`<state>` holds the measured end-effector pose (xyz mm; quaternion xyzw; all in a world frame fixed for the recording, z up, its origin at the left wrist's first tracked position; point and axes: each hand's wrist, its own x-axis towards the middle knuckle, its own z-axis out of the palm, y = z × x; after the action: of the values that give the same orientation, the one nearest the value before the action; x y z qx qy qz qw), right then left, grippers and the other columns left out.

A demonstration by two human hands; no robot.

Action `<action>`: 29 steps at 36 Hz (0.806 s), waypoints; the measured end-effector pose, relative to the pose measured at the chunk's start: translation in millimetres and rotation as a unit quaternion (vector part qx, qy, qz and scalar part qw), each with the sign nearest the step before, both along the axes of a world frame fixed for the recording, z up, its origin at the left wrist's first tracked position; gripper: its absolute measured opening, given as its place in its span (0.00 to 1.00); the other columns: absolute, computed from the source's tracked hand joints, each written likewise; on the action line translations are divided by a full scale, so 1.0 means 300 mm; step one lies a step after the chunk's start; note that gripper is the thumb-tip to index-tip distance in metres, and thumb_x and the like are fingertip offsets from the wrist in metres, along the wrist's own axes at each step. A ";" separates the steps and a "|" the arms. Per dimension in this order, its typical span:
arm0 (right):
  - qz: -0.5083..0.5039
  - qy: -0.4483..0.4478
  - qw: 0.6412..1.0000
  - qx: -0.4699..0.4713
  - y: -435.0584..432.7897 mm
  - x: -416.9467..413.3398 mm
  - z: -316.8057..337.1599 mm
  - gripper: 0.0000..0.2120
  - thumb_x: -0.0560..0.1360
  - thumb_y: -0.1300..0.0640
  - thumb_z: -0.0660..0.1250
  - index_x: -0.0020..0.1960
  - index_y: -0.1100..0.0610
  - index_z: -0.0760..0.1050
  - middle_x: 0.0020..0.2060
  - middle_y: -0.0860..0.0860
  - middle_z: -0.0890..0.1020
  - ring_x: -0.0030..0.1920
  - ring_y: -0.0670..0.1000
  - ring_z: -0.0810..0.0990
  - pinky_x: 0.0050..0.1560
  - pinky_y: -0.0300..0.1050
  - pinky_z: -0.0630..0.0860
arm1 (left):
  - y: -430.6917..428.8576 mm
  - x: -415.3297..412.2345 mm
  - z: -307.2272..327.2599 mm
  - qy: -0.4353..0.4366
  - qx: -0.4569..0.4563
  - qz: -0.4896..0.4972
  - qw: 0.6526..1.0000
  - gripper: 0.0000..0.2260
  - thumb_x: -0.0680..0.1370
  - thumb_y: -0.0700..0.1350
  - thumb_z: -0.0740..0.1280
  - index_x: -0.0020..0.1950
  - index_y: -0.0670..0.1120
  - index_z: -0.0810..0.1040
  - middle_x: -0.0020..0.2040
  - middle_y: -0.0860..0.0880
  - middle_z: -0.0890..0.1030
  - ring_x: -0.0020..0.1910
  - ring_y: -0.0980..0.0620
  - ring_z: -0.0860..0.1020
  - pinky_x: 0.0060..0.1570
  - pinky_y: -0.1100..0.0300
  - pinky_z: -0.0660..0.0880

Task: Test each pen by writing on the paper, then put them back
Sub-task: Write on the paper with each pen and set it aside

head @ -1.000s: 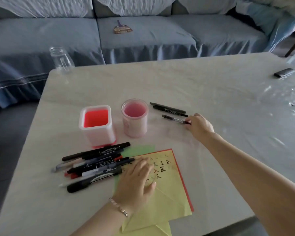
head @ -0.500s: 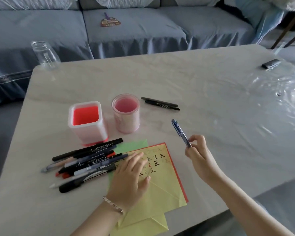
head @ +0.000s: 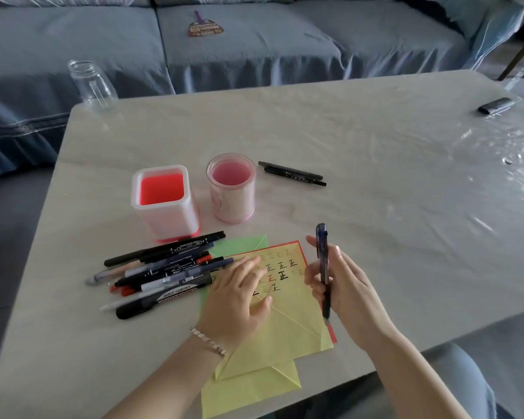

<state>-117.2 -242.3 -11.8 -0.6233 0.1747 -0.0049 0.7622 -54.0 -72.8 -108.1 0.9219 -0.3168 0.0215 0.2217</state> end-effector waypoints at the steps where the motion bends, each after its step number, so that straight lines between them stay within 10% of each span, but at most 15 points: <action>1: 0.000 -0.003 1.000 -0.004 -0.001 0.001 0.000 0.18 0.73 0.46 0.56 0.55 0.51 0.77 0.32 0.51 0.74 0.31 0.48 0.66 0.37 0.42 0.65 | 0.000 0.000 0.001 0.002 0.001 0.000 1.000 0.21 0.72 0.56 0.58 0.59 0.48 0.77 0.64 0.50 0.75 0.64 0.51 0.70 0.64 0.50 0.64; 8: -0.001 -0.008 1.000 0.025 0.004 0.005 0.020 0.05 0.78 0.61 0.57 0.46 0.59 0.71 0.30 0.53 0.73 0.26 0.47 0.62 0.27 0.36 0.60 | 0.001 0.001 0.004 -0.007 0.006 -0.001 1.000 0.20 0.72 0.56 0.58 0.59 0.48 0.77 0.63 0.49 0.75 0.63 0.49 0.72 0.63 0.52 0.62; 18: -0.016 0.073 0.997 0.014 0.015 0.018 0.028 0.21 0.66 0.38 0.60 0.25 0.55 0.71 0.20 0.49 0.60 0.23 0.47 0.53 0.27 0.42 0.49 | 0.002 -0.001 0.007 0.016 0.002 0.003 1.000 0.21 0.72 0.56 0.58 0.59 0.49 0.77 0.63 0.50 0.75 0.64 0.50 0.72 0.63 0.53 0.64; 29: -0.044 0.015 0.993 0.111 -0.003 0.012 0.009 0.15 0.73 0.51 0.58 0.45 0.63 0.75 0.24 0.48 0.65 0.23 0.43 0.58 0.25 0.38 0.50 | 0.002 0.002 0.009 0.023 0.010 -0.001 1.000 0.20 0.72 0.56 0.58 0.59 0.48 0.77 0.64 0.49 0.75 0.64 0.49 0.72 0.64 0.53 0.63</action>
<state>-113.6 -243.1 -9.1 -0.5266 0.2128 -0.0097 0.8230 -53.4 -72.3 -105.3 0.9240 -0.3129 -0.0036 0.2198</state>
